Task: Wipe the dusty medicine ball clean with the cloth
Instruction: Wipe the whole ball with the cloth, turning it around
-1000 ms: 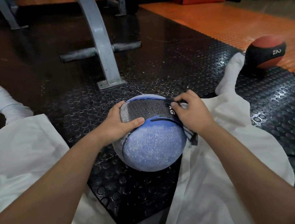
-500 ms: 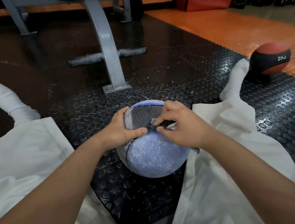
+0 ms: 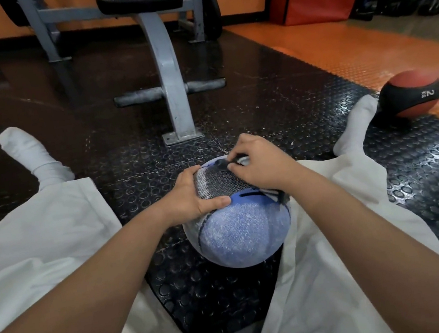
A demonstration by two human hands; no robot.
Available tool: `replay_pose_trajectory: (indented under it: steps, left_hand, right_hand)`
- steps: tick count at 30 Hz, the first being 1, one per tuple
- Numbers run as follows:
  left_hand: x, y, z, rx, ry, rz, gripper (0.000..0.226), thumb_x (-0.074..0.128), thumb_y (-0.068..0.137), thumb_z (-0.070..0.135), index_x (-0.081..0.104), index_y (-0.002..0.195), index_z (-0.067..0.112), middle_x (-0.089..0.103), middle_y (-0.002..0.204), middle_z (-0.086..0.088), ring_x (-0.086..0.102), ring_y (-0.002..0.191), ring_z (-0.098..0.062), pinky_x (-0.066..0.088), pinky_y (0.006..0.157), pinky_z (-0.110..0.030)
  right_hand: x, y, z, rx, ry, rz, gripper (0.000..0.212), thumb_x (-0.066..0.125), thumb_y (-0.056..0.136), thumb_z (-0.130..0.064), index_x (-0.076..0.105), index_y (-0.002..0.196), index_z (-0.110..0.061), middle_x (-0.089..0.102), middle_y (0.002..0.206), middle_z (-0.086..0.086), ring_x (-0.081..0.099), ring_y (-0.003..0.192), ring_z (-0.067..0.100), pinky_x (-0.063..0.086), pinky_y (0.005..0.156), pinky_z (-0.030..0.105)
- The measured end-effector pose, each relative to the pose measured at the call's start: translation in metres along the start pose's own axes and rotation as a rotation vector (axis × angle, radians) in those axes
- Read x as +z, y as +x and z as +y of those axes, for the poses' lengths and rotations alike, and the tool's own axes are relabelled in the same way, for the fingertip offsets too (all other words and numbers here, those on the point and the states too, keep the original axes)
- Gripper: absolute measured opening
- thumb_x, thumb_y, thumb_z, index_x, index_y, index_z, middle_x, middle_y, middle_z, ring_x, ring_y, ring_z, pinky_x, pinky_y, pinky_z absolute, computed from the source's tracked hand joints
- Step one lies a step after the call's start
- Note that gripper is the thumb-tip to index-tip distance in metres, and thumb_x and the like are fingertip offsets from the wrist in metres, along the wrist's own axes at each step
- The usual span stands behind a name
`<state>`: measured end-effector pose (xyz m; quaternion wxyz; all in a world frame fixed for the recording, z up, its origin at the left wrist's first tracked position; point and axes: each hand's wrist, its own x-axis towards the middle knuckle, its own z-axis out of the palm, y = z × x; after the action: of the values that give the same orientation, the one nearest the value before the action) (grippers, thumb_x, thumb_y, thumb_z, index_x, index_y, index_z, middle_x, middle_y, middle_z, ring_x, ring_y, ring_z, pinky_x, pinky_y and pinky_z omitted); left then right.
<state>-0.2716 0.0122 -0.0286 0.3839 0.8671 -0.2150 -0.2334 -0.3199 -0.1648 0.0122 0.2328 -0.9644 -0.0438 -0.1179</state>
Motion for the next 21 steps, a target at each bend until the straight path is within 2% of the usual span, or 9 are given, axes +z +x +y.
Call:
replay_pose_trajectory:
  steps: [2,4,6,9,14,18,21]
  left_hand:
    - [-0.002,-0.001,0.0,-0.011,-0.015,0.009,0.124,0.073,0.055,0.06,0.01,0.153,0.019,0.023,0.154,-0.003,0.035,0.136,-0.02,0.032,0.115,-0.038]
    - [0.0,0.0,0.0,-0.01,-0.022,0.017,0.117,0.076,0.064,0.055,0.009,0.153,0.019,0.021,0.154,-0.003,0.035,0.137,-0.021,0.032,0.115,-0.038]
    - [0.003,0.002,0.002,-0.004,-0.013,0.015,0.116,0.076,0.067,0.054,0.008,0.153,0.019,0.018,0.155,-0.003,0.034,0.137,-0.022,0.031,0.115,-0.038]
    - [0.009,0.005,0.007,0.004,0.007,0.013,0.118,0.076,0.064,0.057,0.007,0.153,0.018,0.017,0.154,-0.003,0.032,0.138,-0.022,0.031,0.116,-0.039]
    - [0.004,0.005,0.0,-0.012,0.005,0.006,0.118,0.079,0.064,0.056,0.009,0.151,0.016,0.021,0.15,-0.003,0.033,0.136,-0.02,0.032,0.115,-0.037]
    - [-0.003,0.004,-0.007,-0.034,-0.06,0.003,0.13,0.077,0.047,0.063,0.012,0.151,0.019,0.026,0.149,-0.002,0.037,0.133,-0.018,0.034,0.113,-0.036]
    - [-0.002,0.005,-0.008,-0.026,-0.058,-0.003,0.128,0.075,0.048,0.06,0.01,0.151,0.019,0.023,0.151,-0.003,0.037,0.132,-0.018,0.034,0.112,-0.034]
  right_hand:
    - [-0.007,-0.011,0.014,0.081,0.052,0.035,0.01,0.067,0.087,-0.017,0.07,0.095,-0.013,0.05,0.09,-0.004,0.054,0.097,0.019,0.036,0.084,0.02]
    - [-0.013,-0.023,0.024,0.17,0.112,0.068,0.004,0.067,0.087,-0.017,0.066,0.089,-0.02,0.049,0.086,-0.008,0.055,0.095,0.016,0.035,0.081,0.019]
    - [-0.016,-0.026,0.029,0.196,0.099,0.07,0.003,0.067,0.087,-0.016,0.066,0.088,-0.018,0.05,0.087,-0.007,0.056,0.095,0.017,0.035,0.08,0.018]
    - [-0.012,-0.015,0.02,0.13,0.006,0.079,0.012,0.066,0.088,-0.016,0.071,0.096,-0.008,0.05,0.092,-0.002,0.055,0.098,0.022,0.035,0.082,0.021]
    - [0.001,0.001,0.0,0.016,-0.066,0.027,0.02,0.061,0.091,-0.018,0.07,0.106,-0.008,0.05,0.1,0.0,0.048,0.103,0.021,0.032,0.089,0.02]
    - [-0.009,-0.015,0.024,0.136,0.125,0.077,0.004,0.067,0.087,-0.014,0.068,0.089,-0.017,0.05,0.087,-0.007,0.054,0.093,0.015,0.032,0.079,0.014]
    - [-0.01,-0.029,0.038,0.221,0.188,0.126,0.011,0.068,0.087,-0.013,0.063,0.084,-0.023,0.049,0.083,-0.012,0.055,0.091,0.014,0.032,0.078,0.014]
